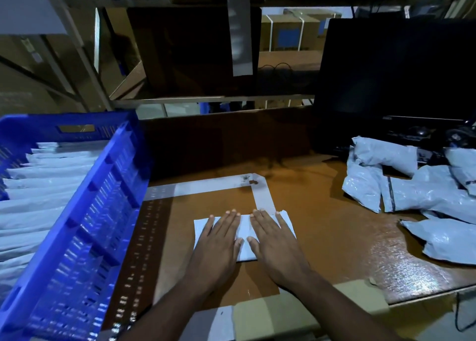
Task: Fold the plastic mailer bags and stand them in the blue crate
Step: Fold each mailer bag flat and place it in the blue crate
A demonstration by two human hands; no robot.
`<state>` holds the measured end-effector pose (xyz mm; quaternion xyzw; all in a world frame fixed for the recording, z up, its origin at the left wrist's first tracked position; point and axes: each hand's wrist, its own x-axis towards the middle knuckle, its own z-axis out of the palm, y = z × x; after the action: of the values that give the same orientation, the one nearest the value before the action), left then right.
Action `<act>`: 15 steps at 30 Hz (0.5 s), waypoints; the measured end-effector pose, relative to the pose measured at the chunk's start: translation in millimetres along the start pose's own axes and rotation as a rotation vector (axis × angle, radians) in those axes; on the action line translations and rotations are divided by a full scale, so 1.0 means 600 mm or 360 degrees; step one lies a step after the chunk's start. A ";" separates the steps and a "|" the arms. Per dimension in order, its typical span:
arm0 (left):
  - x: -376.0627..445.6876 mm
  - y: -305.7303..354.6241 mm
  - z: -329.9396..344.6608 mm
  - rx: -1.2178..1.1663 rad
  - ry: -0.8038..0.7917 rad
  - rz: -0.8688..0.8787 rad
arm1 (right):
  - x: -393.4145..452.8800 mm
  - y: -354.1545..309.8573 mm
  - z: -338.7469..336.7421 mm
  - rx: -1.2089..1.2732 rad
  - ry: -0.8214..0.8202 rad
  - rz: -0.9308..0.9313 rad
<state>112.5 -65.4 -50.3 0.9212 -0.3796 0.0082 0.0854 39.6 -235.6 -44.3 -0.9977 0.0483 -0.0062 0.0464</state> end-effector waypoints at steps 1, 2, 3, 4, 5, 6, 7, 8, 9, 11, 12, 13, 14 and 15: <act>-0.002 -0.006 0.002 -0.0040 -0.0018 -0.0040 | -0.001 0.002 0.001 0.0032 -0.0002 -0.0004; -0.005 -0.009 0.003 -0.0077 -0.0018 -0.0075 | -0.003 0.006 0.000 0.0066 0.0004 -0.0009; -0.008 -0.013 0.003 -0.0085 0.0001 -0.0097 | -0.004 0.011 0.000 0.0109 0.0019 0.0001; -0.009 -0.013 0.003 -0.0091 0.0014 -0.0108 | -0.007 0.016 0.002 0.0155 0.0041 0.0033; -0.010 -0.014 0.003 -0.0102 0.0021 -0.0115 | -0.010 0.021 0.003 0.0200 0.0048 0.0078; -0.011 -0.012 0.004 -0.0117 0.0015 -0.0125 | -0.014 0.027 0.003 0.0233 0.0051 0.0121; -0.011 -0.011 0.005 -0.0123 0.0007 -0.0136 | -0.018 0.033 0.000 0.0253 0.0048 0.0154; -0.012 -0.010 0.007 -0.0128 0.0005 -0.0151 | -0.023 0.036 -0.003 0.0268 0.0038 0.0176; -0.013 -0.010 0.007 -0.0133 0.0013 -0.0171 | -0.025 0.038 -0.004 0.0276 0.0035 0.0184; -0.019 -0.016 0.004 -0.0138 0.0008 -0.0219 | -0.025 0.038 -0.002 0.0292 0.0028 0.0209; -0.021 -0.020 0.001 -0.0122 -0.0006 -0.0240 | -0.024 0.038 0.001 0.0303 0.0027 0.0241; -0.025 -0.025 -0.002 -0.0102 -0.0025 -0.0257 | -0.024 0.038 0.004 0.0319 0.0033 0.0274; -0.028 -0.027 -0.006 -0.0094 -0.0044 -0.0263 | -0.025 0.039 0.006 0.0335 0.0038 0.0301; -0.031 -0.028 -0.008 -0.0095 -0.0057 -0.0263 | -0.027 0.042 0.006 0.0340 0.0036 0.0322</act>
<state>111.5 -40.0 -49.5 0.9464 -0.3037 -0.0267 0.1064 20.9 -258.5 -50.1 -0.9771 0.1480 -0.0177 0.1520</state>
